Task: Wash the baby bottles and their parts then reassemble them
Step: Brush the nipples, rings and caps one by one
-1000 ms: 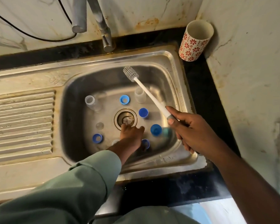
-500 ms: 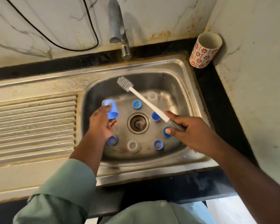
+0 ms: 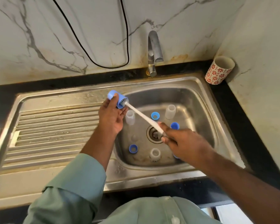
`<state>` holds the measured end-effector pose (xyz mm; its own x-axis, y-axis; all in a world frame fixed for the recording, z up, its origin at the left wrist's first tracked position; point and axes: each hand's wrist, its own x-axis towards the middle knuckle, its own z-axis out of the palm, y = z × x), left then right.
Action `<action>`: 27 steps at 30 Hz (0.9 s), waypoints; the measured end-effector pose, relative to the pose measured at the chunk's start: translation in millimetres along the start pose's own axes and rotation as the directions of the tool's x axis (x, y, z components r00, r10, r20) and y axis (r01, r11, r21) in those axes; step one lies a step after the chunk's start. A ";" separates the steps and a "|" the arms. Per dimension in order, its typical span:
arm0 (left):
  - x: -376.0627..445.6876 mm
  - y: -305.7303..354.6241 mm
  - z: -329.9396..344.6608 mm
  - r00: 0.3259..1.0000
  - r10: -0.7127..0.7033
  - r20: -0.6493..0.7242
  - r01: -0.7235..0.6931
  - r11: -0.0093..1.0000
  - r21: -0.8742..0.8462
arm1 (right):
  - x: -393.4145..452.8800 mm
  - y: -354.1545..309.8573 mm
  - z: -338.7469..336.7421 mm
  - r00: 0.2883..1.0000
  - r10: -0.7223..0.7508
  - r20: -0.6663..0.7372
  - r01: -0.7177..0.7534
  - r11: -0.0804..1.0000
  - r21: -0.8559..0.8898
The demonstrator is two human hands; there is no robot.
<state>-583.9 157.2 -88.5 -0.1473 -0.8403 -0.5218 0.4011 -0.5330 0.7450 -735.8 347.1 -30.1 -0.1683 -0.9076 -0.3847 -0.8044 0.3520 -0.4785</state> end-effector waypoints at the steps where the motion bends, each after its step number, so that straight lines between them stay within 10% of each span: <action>1: 0.1 4.2 -2.0 0.999 -0.001 0.038 0.000 1.000 0.018 | -2.8 -6.3 -1.8 0.998 0.021 0.067 -0.041 0.952 0.302; 3: -1.8 8.3 -7.6 0.992 0.000 0.124 0.003 1.000 -0.026 | -4.3 -9.5 -16.0 0.986 0.033 0.164 -0.142 0.679 0.720; 6: -0.2 13.9 -10.7 0.971 0.005 0.240 0.030 0.989 -0.144 | -7.0 -7.8 -19.9 0.978 0.003 0.211 -0.197 0.364 0.910; 15: 2.0 31.9 -12.9 0.959 -0.210 0.192 0.190 0.975 0.116 | -14.9 -11.7 -8.7 0.998 -0.031 -0.049 0.038 0.988 0.148; 17: -1.6 30.4 0.2 0.978 -0.139 0.157 0.128 0.989 0.080 | -17.8 -12.0 -6.5 0.991 -0.111 -0.071 0.115 0.992 0.055; 19: -3.1 25.9 9.7 0.974 -0.074 0.216 0.102 0.988 -0.119 | -20.5 -10.6 -6.0 0.992 -0.111 -0.057 0.124 0.916 0.381; 23: -12.1 29.0 25.6 0.929 0.048 0.367 0.112 0.909 -0.401 | -26.8 -3.4 -11.9 0.995 -0.082 0.062 -0.017 0.465 0.885; 27: -3.3 35.4 40.0 0.983 0.073 0.171 -0.053 0.991 -0.119 | -21.0 -13.0 8.4 0.984 0.024 -0.175 0.070 0.856 0.513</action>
<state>-605.4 137.1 -43.8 -0.2698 -0.8815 -0.3875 0.5134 -0.4721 0.7166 -717.0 363.5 -22.4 -0.2841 -0.9250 -0.2522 -0.4082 0.3547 -0.8412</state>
